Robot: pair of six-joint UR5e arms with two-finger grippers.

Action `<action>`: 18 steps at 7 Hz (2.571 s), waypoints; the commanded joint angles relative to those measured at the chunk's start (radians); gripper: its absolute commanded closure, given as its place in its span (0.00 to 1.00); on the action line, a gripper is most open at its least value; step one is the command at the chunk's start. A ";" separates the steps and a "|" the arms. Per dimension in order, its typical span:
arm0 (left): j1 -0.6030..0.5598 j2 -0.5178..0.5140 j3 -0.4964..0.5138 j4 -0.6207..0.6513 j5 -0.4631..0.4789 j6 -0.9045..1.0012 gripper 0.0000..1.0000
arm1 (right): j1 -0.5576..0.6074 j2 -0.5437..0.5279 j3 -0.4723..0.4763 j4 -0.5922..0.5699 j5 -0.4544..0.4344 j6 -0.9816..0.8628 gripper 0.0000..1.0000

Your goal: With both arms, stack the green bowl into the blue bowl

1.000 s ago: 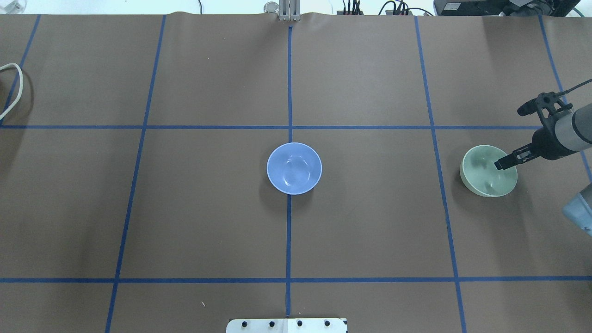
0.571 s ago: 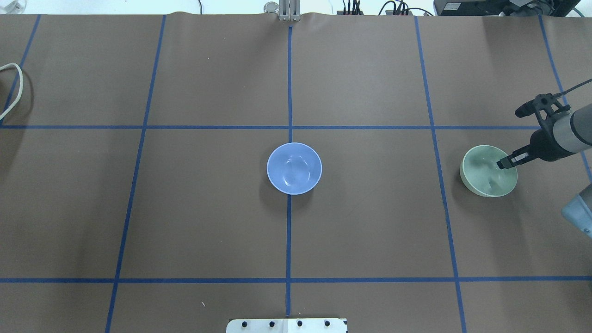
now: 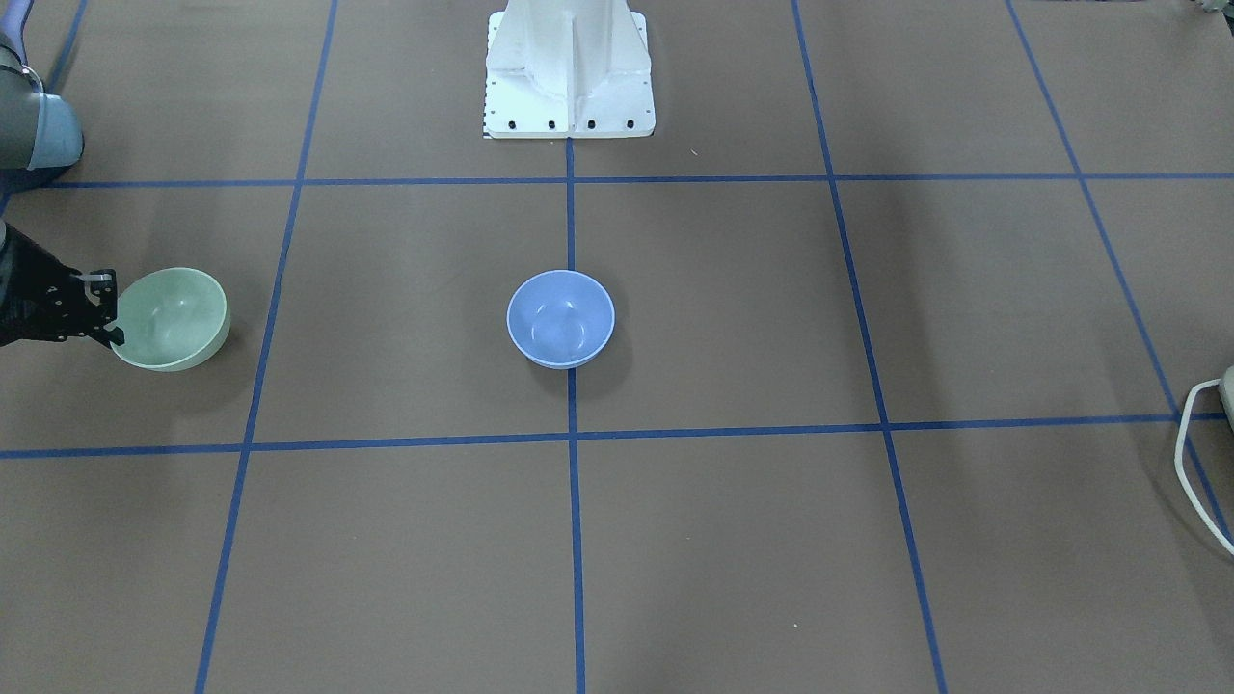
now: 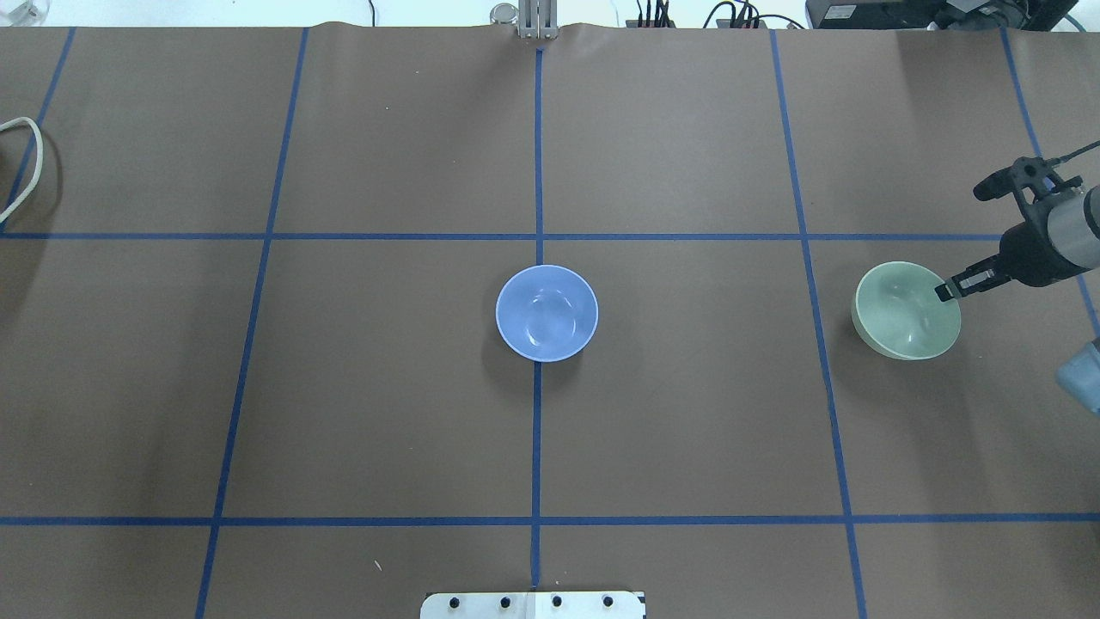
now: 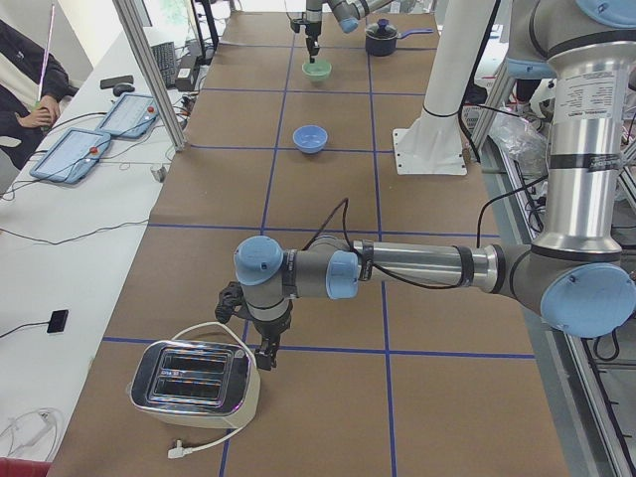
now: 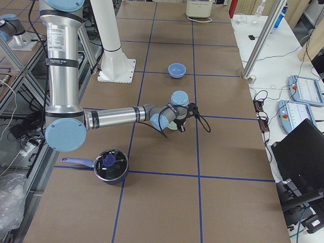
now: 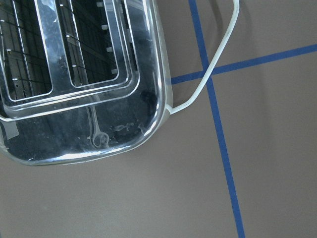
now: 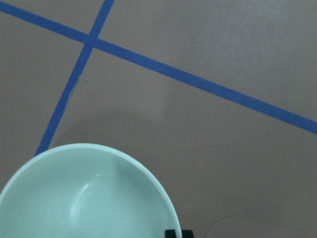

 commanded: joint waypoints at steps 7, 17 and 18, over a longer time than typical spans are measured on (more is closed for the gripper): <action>0.002 0.039 -0.049 -0.010 -0.073 -0.210 0.01 | -0.216 0.487 0.122 -0.264 -0.130 0.709 1.00; 0.003 0.039 -0.042 -0.010 -0.073 -0.210 0.01 | -0.501 0.641 0.007 -0.435 -0.446 0.819 1.00; 0.003 0.039 -0.040 -0.010 -0.073 -0.210 0.01 | -0.507 0.646 -0.002 -0.435 -0.446 0.819 1.00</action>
